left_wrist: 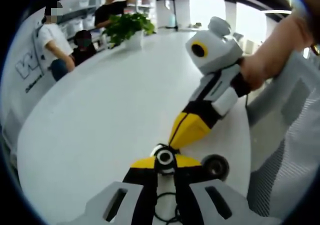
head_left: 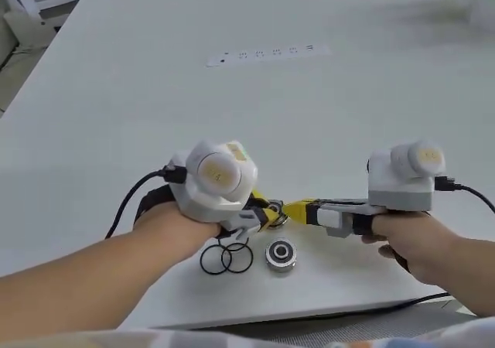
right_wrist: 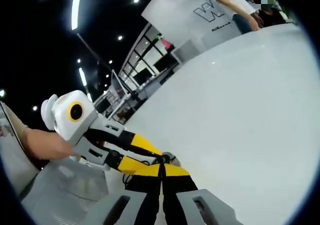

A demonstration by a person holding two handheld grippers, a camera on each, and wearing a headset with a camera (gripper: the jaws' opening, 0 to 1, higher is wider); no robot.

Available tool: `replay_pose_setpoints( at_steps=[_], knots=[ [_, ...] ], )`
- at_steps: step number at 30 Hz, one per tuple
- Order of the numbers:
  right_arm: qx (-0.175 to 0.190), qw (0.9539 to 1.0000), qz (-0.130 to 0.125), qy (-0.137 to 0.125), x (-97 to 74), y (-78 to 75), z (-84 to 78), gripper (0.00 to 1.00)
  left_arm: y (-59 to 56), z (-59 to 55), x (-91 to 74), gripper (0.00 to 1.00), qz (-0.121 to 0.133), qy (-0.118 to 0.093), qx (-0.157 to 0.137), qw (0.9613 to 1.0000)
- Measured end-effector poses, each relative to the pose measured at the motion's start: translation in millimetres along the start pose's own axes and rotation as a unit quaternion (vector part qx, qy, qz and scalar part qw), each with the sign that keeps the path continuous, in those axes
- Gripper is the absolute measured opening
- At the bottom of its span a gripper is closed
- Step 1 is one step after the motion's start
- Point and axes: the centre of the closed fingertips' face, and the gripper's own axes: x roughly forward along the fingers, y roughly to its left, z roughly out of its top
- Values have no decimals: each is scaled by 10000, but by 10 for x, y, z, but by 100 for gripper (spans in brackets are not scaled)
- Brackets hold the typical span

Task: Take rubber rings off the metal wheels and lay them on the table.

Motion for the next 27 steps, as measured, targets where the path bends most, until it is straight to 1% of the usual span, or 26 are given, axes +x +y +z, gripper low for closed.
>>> replay_pose_setpoints(
  at_steps=[6,7,8,9,10,14,17,19,20,23,25,27],
  knots=[
    [-19,10000,62,30,14,25,-10,0,-4,-1,-3,11,8,6,32,10000],
    [7,9999,132,23,18,45,-7,0,-5,-1,-3,11,5,9,39,10000],
    [-13,9994,347,12,37,124,0,0,-14,2,-1,11,-4,6,44,10000],
    [-157,9992,346,-99,36,118,61,0,-17,13,0,11,-12,-10,71,10000],
    [-38,9995,309,61,13,110,22,0,-15,10,-7,11,-4,-5,52,10000],
    [73,9992,382,-9,-3,91,47,0,-15,7,-5,11,-5,-8,42,10000],
    [184,9988,464,-20,-6,133,46,0,-17,8,-7,11,-10,-17,36,10000],
    [318,9980,551,-48,-16,156,42,0,-18,7,-9,11,-28,-27,45,10000],
    [450,9970,635,-51,-26,177,45,0,-18,6,-8,11,-38,-32,42,10000],
    [671,9942,834,-76,-43,258,34,0,-21,5,-8,11,-59,-43,52,10000],
    [654,9947,788,-101,-40,255,24,0,-23,6,-9,11,-54,-48,49,10000],
    [498,9965,660,-138,-20,244,42,0,-24,5,-8,11,-42,-49,40,10000]
  ],
)
